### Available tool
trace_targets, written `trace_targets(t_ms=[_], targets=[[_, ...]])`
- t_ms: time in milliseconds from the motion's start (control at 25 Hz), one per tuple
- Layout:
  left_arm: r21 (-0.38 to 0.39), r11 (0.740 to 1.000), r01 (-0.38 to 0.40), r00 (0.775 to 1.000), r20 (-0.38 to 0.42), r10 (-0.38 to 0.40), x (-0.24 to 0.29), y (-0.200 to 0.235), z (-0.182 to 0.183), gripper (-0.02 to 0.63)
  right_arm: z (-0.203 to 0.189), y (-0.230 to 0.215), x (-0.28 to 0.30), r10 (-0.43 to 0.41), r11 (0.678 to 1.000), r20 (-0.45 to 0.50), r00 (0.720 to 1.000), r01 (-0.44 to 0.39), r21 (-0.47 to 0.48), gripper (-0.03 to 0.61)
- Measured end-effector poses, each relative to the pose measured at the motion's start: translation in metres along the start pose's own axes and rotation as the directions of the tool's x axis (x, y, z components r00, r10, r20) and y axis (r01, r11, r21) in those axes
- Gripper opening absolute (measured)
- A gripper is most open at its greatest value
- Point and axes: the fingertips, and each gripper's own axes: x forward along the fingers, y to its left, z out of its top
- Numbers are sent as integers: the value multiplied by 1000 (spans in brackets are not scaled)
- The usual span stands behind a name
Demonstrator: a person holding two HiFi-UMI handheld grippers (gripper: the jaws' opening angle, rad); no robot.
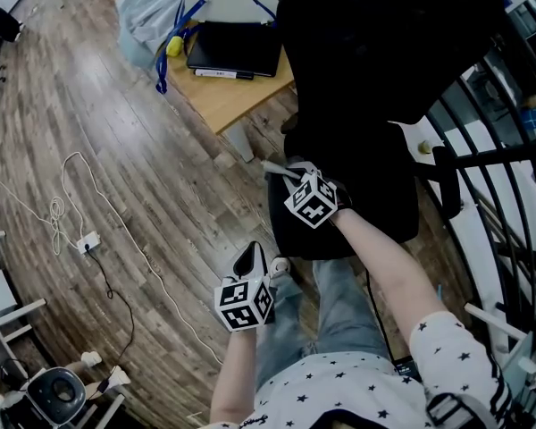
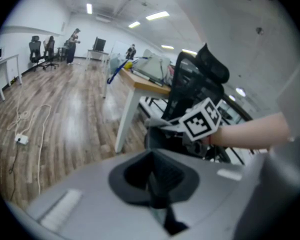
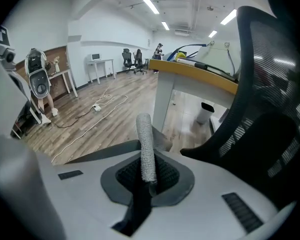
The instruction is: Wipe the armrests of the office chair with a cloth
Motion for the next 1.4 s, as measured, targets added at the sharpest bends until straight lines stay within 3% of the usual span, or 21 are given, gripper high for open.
trace_targets(t_ms=[480, 800, 1400], targets=[[0, 1000, 7, 1000, -1, -7, -3, 3, 0, 8, -5, 2, 6, 48, 998, -30, 998, -47, 45, 25], [10, 1000, 28, 1000, 3, -28, -9, 3, 1, 8, -6, 4, 5, -2, 999, -55, 998, 5, 52, 25], [33, 998, 45, 999, -3, -45, -29, 17, -7, 8, -15, 27, -2, 1, 999, -90, 996, 4, 44, 25]])
